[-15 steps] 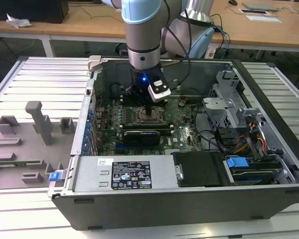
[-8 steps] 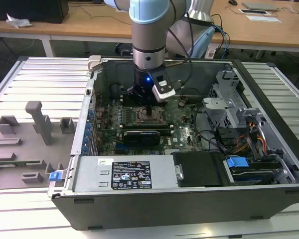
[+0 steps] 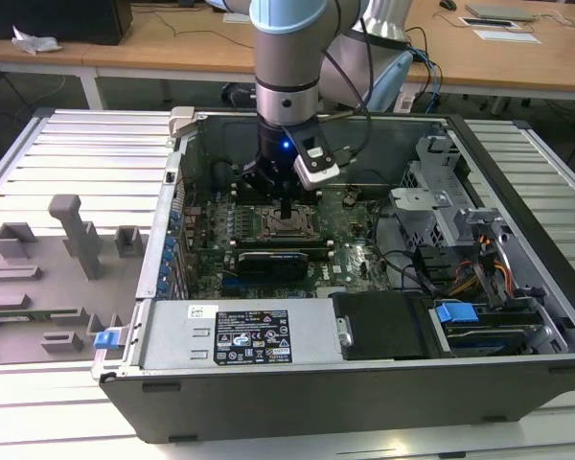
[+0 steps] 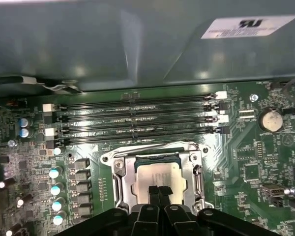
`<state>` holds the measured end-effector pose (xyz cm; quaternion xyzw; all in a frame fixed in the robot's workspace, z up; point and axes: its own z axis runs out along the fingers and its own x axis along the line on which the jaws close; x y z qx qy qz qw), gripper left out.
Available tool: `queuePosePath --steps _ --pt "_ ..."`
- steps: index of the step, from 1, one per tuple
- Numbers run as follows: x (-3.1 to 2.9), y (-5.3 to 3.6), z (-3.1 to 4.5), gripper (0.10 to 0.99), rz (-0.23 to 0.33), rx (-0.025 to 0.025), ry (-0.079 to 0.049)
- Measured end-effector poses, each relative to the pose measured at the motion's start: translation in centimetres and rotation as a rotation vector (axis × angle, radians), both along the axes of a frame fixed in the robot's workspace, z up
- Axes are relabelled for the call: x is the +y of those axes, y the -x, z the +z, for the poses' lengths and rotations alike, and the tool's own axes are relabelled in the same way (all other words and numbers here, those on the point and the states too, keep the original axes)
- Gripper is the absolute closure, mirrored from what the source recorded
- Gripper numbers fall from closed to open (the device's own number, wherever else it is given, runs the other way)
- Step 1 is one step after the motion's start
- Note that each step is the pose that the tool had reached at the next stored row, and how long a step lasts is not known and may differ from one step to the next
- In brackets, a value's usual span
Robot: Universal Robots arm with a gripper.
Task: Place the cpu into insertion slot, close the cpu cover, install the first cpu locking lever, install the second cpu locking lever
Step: 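Install the first cpu locking lever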
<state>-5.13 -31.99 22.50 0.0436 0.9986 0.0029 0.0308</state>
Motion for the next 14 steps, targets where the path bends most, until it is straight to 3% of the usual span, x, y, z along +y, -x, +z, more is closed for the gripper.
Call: queuePosePath --steps 4,12,14 --pt "0.02 0.00 0.70 0.980 0.000 0.0000 0.000" --pt "-0.01 -0.45 0.70 0.980 0.005 -0.0001 0.000" --pt "-0.35 -0.45 0.70 0.980 0.009 0.0001 0.000"
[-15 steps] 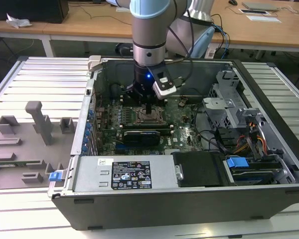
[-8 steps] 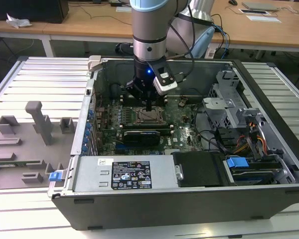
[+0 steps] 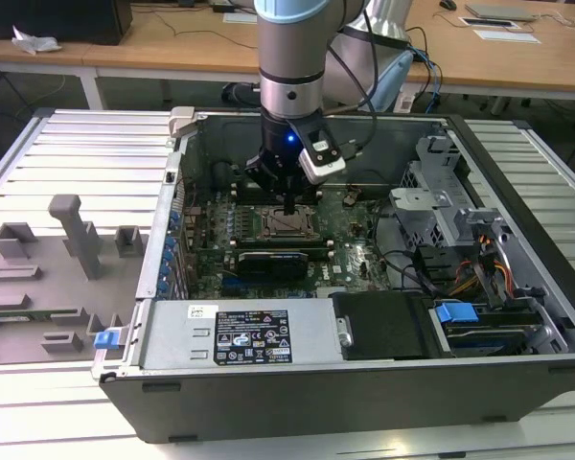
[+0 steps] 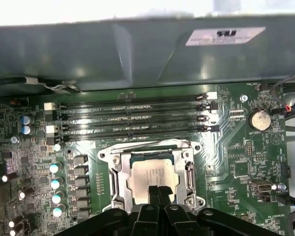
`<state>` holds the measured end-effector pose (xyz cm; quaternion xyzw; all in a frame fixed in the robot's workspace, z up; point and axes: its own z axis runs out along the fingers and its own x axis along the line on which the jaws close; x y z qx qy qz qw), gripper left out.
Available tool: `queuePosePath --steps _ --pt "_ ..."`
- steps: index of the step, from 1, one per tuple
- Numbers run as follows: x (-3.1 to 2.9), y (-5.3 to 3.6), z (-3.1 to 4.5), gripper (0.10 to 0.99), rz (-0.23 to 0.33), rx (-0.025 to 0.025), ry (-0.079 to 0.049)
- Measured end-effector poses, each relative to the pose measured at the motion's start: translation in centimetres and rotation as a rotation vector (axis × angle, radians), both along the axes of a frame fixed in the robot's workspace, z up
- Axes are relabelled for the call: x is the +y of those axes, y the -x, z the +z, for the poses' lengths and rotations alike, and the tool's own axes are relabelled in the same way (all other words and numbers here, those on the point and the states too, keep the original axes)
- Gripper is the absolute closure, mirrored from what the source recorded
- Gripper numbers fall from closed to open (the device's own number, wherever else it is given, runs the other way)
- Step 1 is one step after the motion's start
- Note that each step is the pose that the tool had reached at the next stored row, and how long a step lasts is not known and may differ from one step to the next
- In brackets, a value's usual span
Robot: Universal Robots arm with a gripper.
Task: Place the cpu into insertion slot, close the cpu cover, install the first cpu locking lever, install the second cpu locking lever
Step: 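Install the first cpu locking lever, then install the second cpu locking lever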
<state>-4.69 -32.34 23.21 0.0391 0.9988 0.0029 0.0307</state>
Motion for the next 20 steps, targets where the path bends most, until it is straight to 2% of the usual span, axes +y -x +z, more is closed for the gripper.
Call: queuePosePath --steps 16,20 --pt "-0.07 0.00 0.00 0.980 0.000 0.0000 0.000" --pt "-0.07 0.00 0.33 0.980 0.000 -0.0001 0.000"
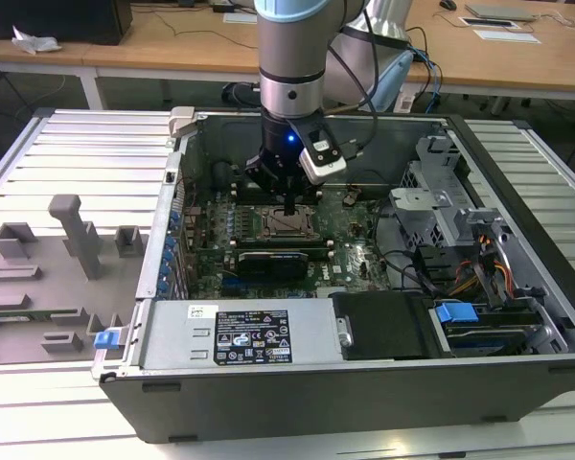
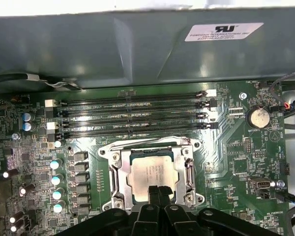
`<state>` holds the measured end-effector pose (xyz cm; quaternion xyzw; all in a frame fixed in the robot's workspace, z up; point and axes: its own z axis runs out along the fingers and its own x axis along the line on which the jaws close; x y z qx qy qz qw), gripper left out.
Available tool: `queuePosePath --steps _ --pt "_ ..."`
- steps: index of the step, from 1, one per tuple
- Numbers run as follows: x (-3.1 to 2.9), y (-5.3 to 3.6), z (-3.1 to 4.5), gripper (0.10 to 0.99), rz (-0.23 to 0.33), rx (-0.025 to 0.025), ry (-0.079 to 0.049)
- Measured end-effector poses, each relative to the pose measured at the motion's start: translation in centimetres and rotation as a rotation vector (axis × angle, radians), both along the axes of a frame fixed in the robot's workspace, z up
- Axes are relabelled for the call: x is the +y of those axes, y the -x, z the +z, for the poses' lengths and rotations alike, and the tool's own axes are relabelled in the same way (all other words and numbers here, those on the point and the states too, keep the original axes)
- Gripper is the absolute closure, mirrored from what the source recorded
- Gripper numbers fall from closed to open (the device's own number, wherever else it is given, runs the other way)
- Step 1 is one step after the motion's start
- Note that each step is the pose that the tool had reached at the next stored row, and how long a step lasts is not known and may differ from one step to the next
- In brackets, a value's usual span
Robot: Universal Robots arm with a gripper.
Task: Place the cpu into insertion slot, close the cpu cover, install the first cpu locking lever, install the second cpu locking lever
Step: 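Install the second cpu locking lever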
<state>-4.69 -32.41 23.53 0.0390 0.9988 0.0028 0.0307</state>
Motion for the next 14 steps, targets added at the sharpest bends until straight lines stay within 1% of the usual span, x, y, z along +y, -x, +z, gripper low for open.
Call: queuePosePath --steps 5,11,14 --pt "0.00 0.00 0.13 0.980 0.000 0.0000 0.000" --pt "-0.43 0.00 0.13 0.980 0.000 0.0000 0.000" --pt "-0.54 0.00 0.13 0.980 0.000 0.0000 0.000"
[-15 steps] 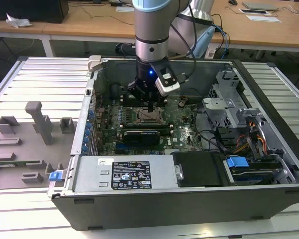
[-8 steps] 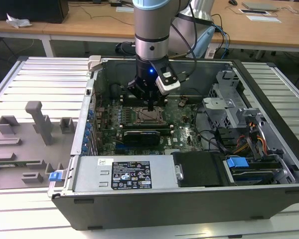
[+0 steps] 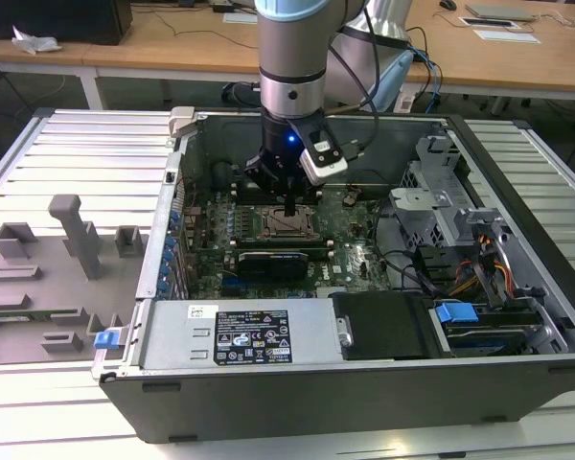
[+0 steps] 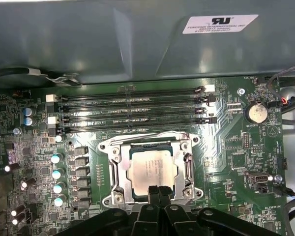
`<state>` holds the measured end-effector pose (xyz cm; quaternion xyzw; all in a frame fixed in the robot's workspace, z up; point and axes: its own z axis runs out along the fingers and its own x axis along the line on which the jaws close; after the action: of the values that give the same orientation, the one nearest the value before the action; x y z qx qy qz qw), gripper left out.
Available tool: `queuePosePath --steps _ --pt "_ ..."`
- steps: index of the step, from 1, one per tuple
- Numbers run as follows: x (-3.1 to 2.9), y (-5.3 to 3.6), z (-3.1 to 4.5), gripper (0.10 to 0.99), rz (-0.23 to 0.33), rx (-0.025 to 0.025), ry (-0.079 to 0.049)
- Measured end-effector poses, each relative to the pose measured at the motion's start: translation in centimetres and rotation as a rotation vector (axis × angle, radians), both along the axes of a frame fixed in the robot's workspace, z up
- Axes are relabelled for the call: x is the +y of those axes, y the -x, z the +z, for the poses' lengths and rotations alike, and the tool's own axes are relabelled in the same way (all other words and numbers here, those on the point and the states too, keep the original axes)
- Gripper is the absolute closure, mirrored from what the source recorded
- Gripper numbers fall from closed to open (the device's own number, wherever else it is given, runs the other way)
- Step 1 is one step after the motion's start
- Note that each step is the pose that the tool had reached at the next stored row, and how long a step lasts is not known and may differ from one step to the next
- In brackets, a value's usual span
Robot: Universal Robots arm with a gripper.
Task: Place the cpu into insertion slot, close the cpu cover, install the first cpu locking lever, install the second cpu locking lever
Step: 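Install the second cpu locking lever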
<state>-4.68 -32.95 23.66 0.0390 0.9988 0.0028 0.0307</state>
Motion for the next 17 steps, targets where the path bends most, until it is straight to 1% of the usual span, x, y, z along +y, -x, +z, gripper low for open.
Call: queuePosePath --steps 10,17 --pt "-0.39 0.00 0.00 0.980 0.000 0.0000 0.000" --pt "-1.08 0.00 0.00 0.980 0.000 0.0000 0.000"
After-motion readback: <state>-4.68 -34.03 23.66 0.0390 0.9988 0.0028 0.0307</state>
